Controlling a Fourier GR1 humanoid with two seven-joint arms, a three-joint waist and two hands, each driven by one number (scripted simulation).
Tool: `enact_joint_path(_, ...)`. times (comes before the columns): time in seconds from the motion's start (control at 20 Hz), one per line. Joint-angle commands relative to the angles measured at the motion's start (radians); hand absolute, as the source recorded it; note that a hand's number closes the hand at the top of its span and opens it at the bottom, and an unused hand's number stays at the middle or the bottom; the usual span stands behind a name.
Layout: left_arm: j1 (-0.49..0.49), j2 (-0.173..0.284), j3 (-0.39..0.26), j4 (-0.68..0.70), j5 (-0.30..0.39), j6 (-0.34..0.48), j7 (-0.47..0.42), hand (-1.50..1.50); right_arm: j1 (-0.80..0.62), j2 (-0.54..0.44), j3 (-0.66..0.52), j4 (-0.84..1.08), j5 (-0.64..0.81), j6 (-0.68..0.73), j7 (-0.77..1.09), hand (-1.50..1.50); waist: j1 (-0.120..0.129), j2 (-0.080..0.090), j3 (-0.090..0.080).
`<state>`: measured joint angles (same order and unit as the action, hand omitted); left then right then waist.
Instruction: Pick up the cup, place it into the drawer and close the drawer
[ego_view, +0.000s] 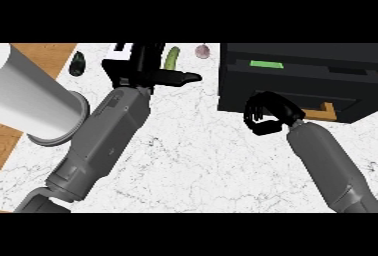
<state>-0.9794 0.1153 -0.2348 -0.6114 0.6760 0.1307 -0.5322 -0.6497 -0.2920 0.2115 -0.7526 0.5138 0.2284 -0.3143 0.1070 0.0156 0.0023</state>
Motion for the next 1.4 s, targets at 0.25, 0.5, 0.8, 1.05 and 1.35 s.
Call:
enact_joint_path(0.25,0.089,0.044,-0.012,-0.086,0.005,-0.043,0.032,-1.50,-0.233,-0.082,-0.170,0.255,-0.047,-0.085,-0.079,1.50,0.056,0.021,0.003)
enact_joint_path(0.5,0.121,0.085,-0.014,-0.112,0.007,-0.092,0.039,-1.50,-0.279,-0.118,-0.221,0.262,-0.094,-0.054,-0.042,1.50,0.081,0.025,0.002)
enact_joint_path(0.8,0.124,0.094,-0.024,-0.132,0.005,-0.120,0.050,-1.50,-0.297,-0.155,-0.245,0.228,-0.132,-0.003,-0.039,1.50,0.102,0.034,0.002)
enact_joint_path(1.05,0.158,0.091,-0.020,-0.145,0.020,-0.143,0.046,-1.50,-0.283,-0.183,-0.266,0.197,-0.169,0.044,-0.043,1.50,0.115,0.035,0.001)
enact_joint_path(1.35,0.168,0.088,-0.026,-0.162,0.018,-0.154,0.039,-1.50,-0.267,-0.206,-0.271,0.169,-0.190,0.092,-0.034,1.50,0.111,0.034,0.000)
